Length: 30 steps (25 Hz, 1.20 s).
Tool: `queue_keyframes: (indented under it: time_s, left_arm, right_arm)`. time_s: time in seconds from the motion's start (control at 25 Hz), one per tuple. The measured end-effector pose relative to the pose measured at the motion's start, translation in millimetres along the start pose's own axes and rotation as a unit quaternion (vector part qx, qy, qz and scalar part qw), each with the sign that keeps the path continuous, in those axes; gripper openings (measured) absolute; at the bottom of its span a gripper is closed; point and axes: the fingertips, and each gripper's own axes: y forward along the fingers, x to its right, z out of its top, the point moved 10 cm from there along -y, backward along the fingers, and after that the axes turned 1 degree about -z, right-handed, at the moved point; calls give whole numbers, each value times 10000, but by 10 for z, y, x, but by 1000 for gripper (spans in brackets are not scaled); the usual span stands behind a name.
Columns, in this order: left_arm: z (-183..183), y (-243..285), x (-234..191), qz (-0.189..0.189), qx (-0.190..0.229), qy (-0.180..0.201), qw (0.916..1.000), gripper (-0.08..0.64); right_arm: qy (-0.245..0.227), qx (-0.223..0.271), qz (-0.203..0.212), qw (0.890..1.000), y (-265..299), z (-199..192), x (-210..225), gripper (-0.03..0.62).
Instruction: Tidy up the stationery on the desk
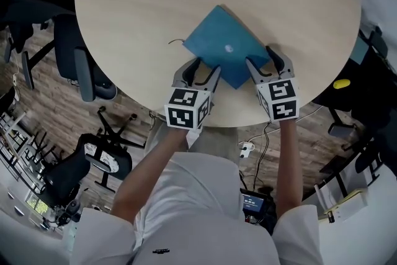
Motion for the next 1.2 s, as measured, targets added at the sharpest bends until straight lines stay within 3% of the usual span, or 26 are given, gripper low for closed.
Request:
queue_keyframes:
  time_s: [0.28,0.52,0.88,1.08,1.2]
  left_arm:
    - [34,-26,-27,54,66,134,9999,232]
    - [270,19,-173,143,197,446,9987,232]
    - [480,42,-353,170,278,745,9967,232]
    - [648,78,-475,-37,304,735,9968,232]
    - [734,118,-506,-89,307,948,9950,232]
  right_arm:
    - [160,-51,196,9997,-9,-54,-25,259]
    - [368,-28,298,9989,-44,-126,-256,259]
    - [1171,179,329,9924,-52,-221,-647,259]
    - [1616,294,268,9861,-19,-207,-887,259]
    - [1707,286,275,9845,18,-198,-1051,259]
